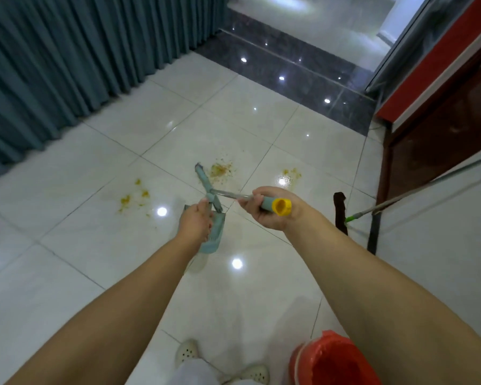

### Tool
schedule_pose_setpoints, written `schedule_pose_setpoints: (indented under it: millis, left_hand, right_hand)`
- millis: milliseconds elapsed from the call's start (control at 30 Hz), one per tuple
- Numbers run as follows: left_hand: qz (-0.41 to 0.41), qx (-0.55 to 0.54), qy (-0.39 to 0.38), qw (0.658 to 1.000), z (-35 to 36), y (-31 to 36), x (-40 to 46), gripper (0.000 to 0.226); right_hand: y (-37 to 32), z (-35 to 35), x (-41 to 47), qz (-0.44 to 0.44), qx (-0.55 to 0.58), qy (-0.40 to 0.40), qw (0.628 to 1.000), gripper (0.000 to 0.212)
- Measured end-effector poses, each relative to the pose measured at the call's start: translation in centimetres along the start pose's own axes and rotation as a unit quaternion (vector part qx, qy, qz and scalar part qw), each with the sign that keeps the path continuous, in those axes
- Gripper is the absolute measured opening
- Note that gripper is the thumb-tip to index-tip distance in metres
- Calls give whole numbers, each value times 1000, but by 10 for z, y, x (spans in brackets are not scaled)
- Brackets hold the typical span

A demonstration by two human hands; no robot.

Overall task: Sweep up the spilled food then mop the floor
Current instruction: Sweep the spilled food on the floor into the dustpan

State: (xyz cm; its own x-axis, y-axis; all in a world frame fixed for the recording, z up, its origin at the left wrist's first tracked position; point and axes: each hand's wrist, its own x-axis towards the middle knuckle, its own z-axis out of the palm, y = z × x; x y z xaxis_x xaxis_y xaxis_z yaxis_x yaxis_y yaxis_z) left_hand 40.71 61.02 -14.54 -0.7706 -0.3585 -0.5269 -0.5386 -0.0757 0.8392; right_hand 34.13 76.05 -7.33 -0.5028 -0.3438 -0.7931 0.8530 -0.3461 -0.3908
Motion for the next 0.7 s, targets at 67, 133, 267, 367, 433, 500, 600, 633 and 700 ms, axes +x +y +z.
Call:
schedule_pose_setpoints:
  millis: [67,133,267,367,433,500,600,633,700]
  left_hand:
    - [3,-14,26,1000,-24,-3,2,48]
    - [-3,-28,53,998,-49,-8,4,47]
    - [-14,-27,107,994,-106,-22,7,46]
    - [-16,-36,157,987,-149,-32,8,46]
    - [-16,-58,195,979,-177,-38,5,46]
    - [-20,-68,232,970,-204,-44,3,47]
    - [-27,-82,273,958,-241,-55,-2,47]
    - [-32,-87,284,954,-251,-58,-4,47]
    - [-42,-99,308,945,-266,-63,-10,46]
  right_hand:
    - [9,11,13,10,4,7,1000,14]
    - [24,20,25,28,-19,-2,999,8]
    - [57,32,53,72,-58,-18,996,22]
    - [78,44,74,122,-122,17,985,31]
    - [94,52,88,143,-149,39,978,23]
    - [112,61,100,168,-165,49,971,16]
    - [140,71,112,215,-158,54,962,10]
    - [149,75,114,232,-151,50,960,8]
    - [167,82,116,264,-145,44,952,7]
